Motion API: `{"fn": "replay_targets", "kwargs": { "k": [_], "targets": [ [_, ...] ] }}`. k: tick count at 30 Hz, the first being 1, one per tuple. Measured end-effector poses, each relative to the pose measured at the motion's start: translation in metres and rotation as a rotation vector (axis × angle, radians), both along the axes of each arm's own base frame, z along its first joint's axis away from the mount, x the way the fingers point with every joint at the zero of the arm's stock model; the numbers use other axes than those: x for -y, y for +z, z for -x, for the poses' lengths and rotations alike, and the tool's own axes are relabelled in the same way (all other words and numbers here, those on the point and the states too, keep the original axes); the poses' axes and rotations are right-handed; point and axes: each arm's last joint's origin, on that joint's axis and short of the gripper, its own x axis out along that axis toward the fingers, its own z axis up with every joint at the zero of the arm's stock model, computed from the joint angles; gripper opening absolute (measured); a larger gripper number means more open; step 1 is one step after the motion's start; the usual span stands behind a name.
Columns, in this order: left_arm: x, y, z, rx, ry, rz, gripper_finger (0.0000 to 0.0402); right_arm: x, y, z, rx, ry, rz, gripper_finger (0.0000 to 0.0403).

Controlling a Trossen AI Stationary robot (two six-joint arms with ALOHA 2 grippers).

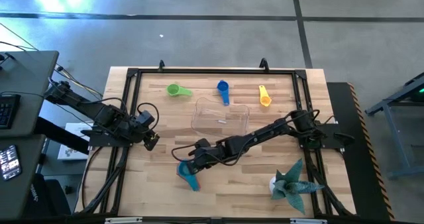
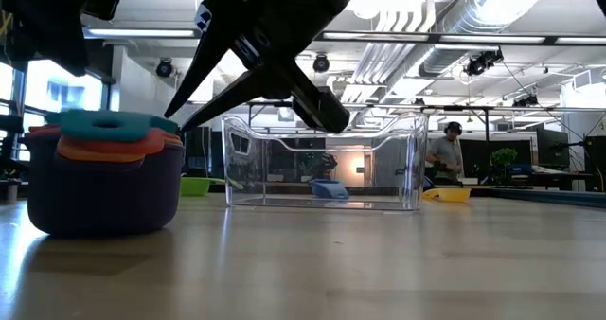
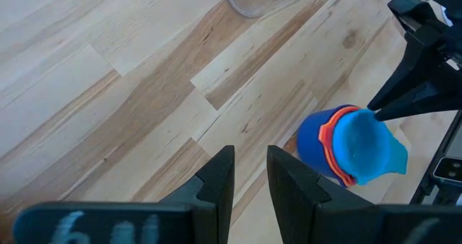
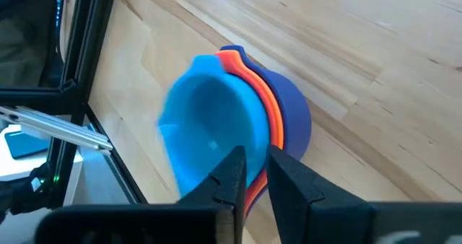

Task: Nest measuring cups in basket
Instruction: Stack the light blue measuring cup on the red measuring cup, then stack the green measuring cup into the light blue measuring cup

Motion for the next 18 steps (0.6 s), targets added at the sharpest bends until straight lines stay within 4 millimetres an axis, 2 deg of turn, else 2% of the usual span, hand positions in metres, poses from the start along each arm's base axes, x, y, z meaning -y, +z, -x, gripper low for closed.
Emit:
{"fn": "replay_targets", "kwargs": {
  "k": [9,18],
  "targets": [
    [0.000,0.000,0.000,0.000,0.001,0.001,0.0074,0.003,0.005,-0.001,0.021,0.015,-0.008,0.0062],
    [0.000,0.000,0.000,0.000,0.000,0.000,0.0074,-0.016,0.050,-0.008,0.128,0.099,0.132,0.0045]
  ]
}}
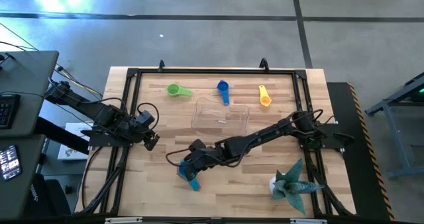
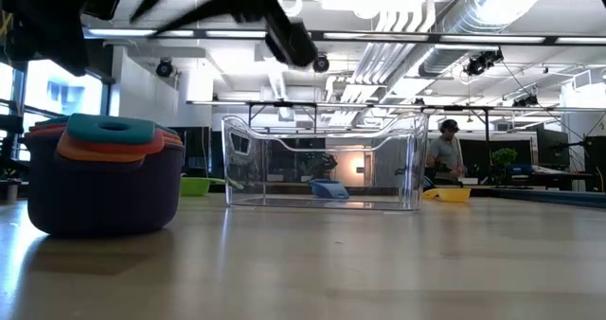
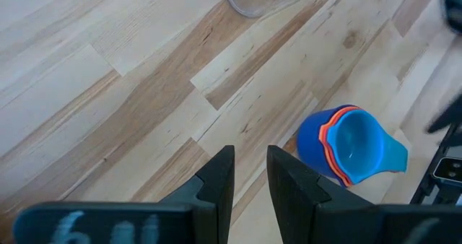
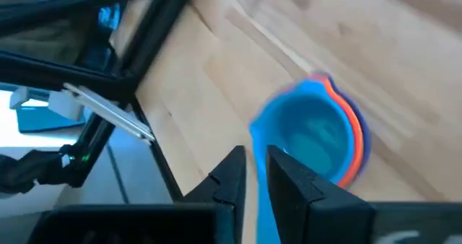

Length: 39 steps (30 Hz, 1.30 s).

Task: Nest measuring cups in basket
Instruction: Stack the green measuring cup into the light blue measuring cup

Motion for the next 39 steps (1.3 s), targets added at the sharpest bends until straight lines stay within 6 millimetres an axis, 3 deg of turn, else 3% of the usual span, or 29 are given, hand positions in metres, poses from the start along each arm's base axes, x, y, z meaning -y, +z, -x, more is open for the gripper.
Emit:
{"fn": "replay_targets", "kwargs": {
  "k": [8,17,26,39],
  "targets": [
    [-0.003,0.001,-0.001,0.042,0.027,-0.116,0.0074,0.006,0.060,0.003,-0.011,0.012,0.251,0.0032],
    [-0.019,0.004,-0.010,0.054,-0.050,-0.319,0.0074,0.031,0.127,0.029,-0.110,-0.057,0.469,0.0031],
    [-0.043,0.013,-0.025,0.097,-0.099,-0.499,0.0078,0.083,0.148,0.044,-0.166,-0.036,0.555,0.0031],
    [-0.107,0.027,-0.030,0.114,0.045,-0.667,0.0128,0.181,0.156,0.051,-0.244,0.106,0.596,0.0031]
  ]
}}
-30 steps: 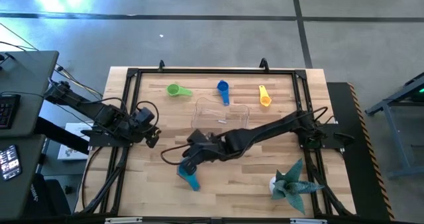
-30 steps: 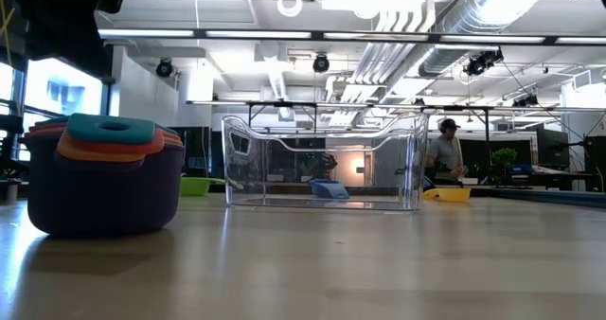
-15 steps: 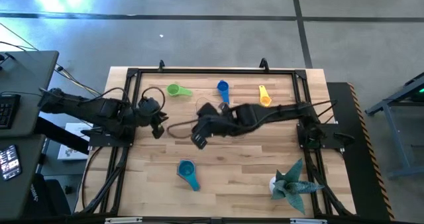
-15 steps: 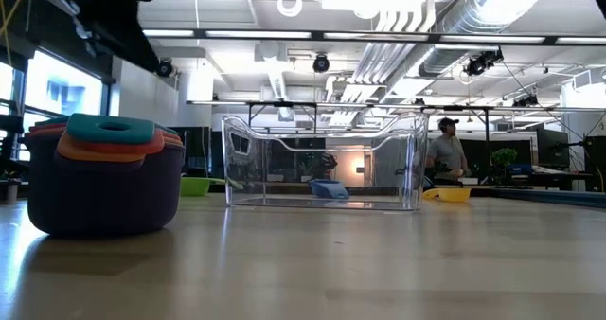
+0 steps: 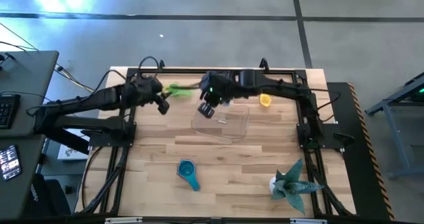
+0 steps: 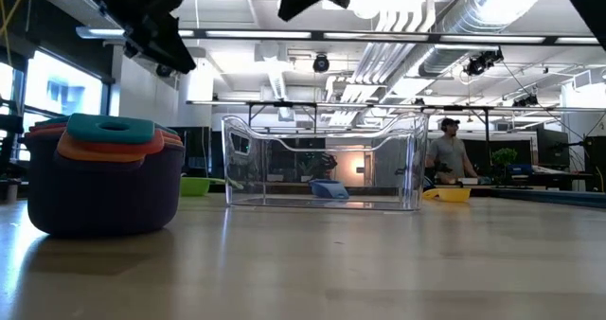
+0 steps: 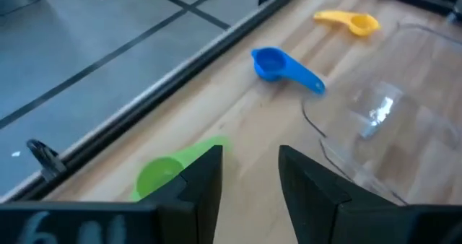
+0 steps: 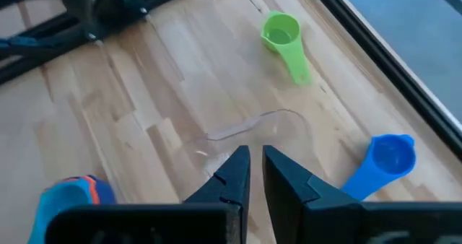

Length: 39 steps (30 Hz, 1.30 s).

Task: Nest measuring cups in basket
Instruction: Stack the green measuring cup into the light blue measuring cup

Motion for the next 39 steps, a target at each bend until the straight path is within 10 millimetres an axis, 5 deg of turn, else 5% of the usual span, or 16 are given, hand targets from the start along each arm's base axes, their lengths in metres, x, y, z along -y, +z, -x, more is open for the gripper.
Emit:
{"fn": "replay_targets", "kwargs": {
  "k": [8,18,39],
  "targets": [
    [-0.040,-0.003,0.000,-0.028,-0.008,-0.018,0.0118,0.054,-0.001,0.008,-0.027,0.047,-0.022,0.0031],
    [-0.076,-0.040,-0.011,-0.305,-0.182,0.008,0.0118,0.096,-0.002,0.022,-0.066,0.046,-0.011,0.0031],
    [-0.100,-0.095,-0.032,-0.580,-0.329,0.071,0.0117,0.105,-0.003,0.026,-0.087,0.074,0.023,0.0031]
  ]
}}
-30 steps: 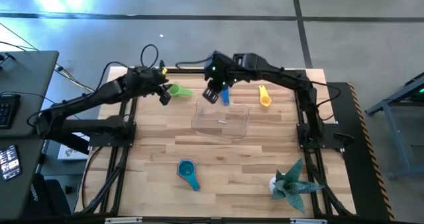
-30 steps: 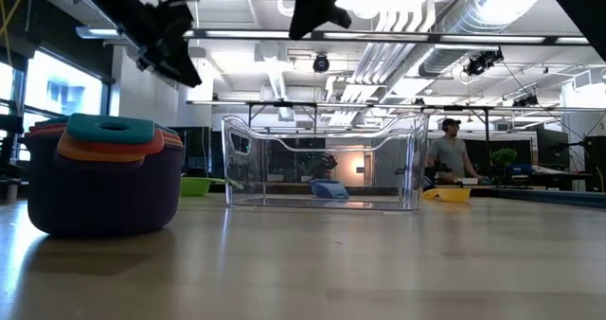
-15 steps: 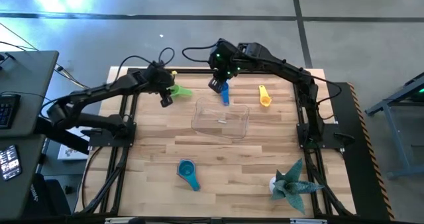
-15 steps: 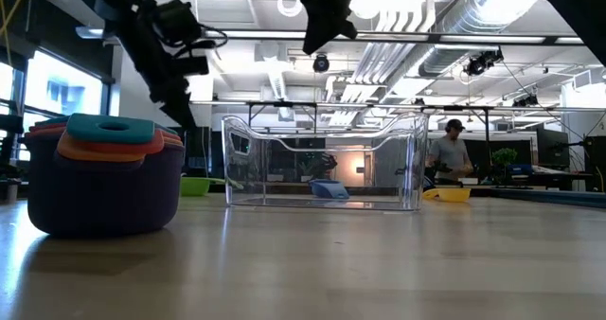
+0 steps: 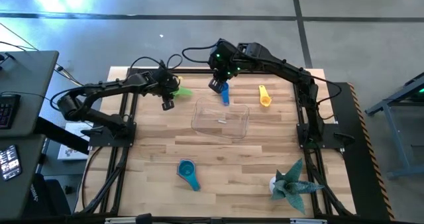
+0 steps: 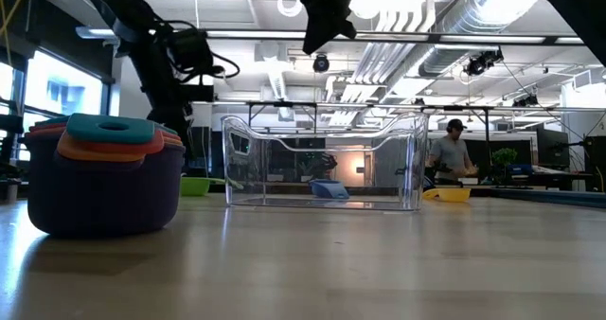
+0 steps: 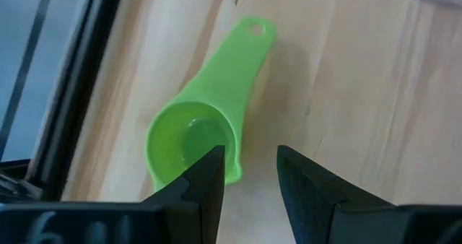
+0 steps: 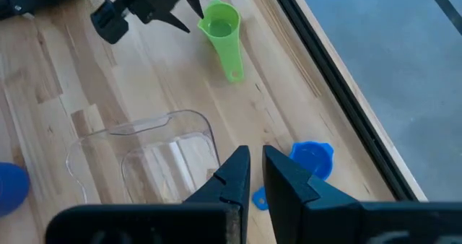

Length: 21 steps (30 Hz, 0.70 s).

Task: Nest measuring cups in basket
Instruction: Stack the green measuring cup into the light blue measuring cup

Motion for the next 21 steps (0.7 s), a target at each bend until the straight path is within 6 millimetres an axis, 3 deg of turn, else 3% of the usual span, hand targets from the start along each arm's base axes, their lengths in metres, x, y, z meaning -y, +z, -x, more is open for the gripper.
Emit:
{"fn": "replay_targets", "kwargs": {
  "k": [21],
  "targets": [
    [-0.017,-0.031,-0.005,-0.109,0.014,0.015,0.0117,0.000,0.000,0.000,0.009,-0.036,-0.021,0.0031]
  ]
}}
